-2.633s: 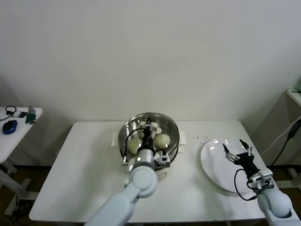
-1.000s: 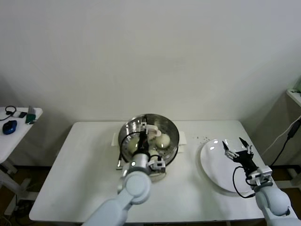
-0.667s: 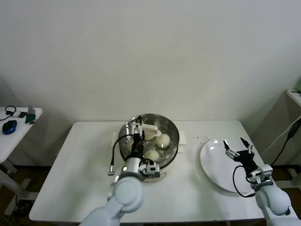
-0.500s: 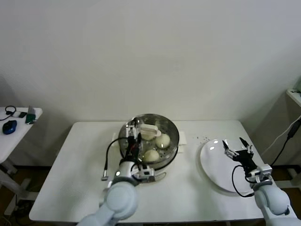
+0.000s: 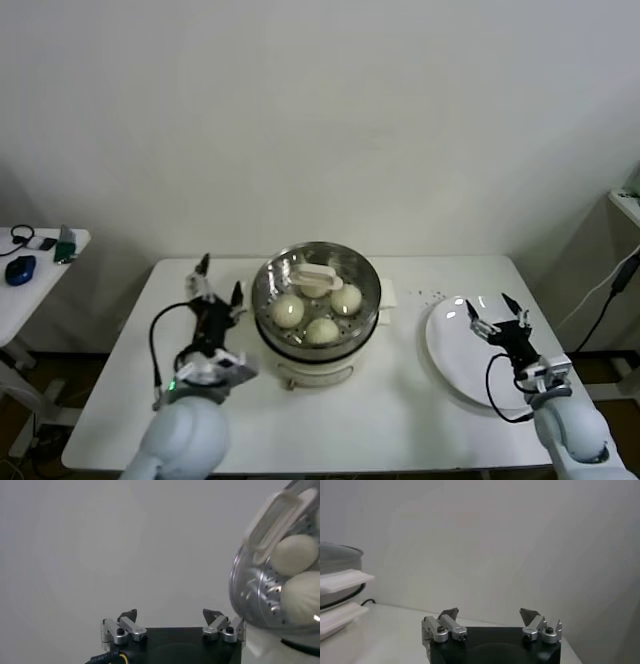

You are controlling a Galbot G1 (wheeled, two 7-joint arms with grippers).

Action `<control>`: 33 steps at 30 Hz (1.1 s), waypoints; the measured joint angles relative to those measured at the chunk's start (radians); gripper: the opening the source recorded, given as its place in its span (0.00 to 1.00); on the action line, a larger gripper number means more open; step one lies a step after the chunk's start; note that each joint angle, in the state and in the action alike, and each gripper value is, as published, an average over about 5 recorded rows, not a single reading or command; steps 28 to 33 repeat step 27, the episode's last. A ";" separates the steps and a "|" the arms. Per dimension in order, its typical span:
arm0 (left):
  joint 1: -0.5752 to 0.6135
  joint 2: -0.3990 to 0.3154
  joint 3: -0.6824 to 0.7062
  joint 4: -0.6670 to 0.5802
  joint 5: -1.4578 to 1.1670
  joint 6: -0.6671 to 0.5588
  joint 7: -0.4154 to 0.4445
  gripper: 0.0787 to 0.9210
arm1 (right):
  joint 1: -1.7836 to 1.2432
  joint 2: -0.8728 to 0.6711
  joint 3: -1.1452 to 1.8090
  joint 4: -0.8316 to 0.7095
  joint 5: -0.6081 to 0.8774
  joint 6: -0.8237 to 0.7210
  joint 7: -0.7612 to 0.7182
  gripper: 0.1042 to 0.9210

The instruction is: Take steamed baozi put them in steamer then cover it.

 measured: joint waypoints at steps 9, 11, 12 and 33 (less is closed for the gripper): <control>0.172 -0.055 -0.266 0.032 -0.432 -0.323 -0.108 0.88 | -0.030 0.031 -0.002 0.043 -0.018 0.002 -0.008 0.88; 0.201 -0.073 -0.304 0.052 -0.514 -0.399 -0.116 0.88 | -0.037 0.039 -0.001 0.054 -0.019 0.004 -0.008 0.88; 0.213 -0.082 -0.319 0.064 -0.551 -0.434 -0.118 0.88 | -0.041 0.042 0.001 0.058 -0.019 0.004 -0.009 0.88; 0.284 -0.144 -0.418 0.195 -0.816 -0.705 -0.120 0.88 | -0.095 0.079 0.031 0.081 -0.017 0.041 -0.041 0.88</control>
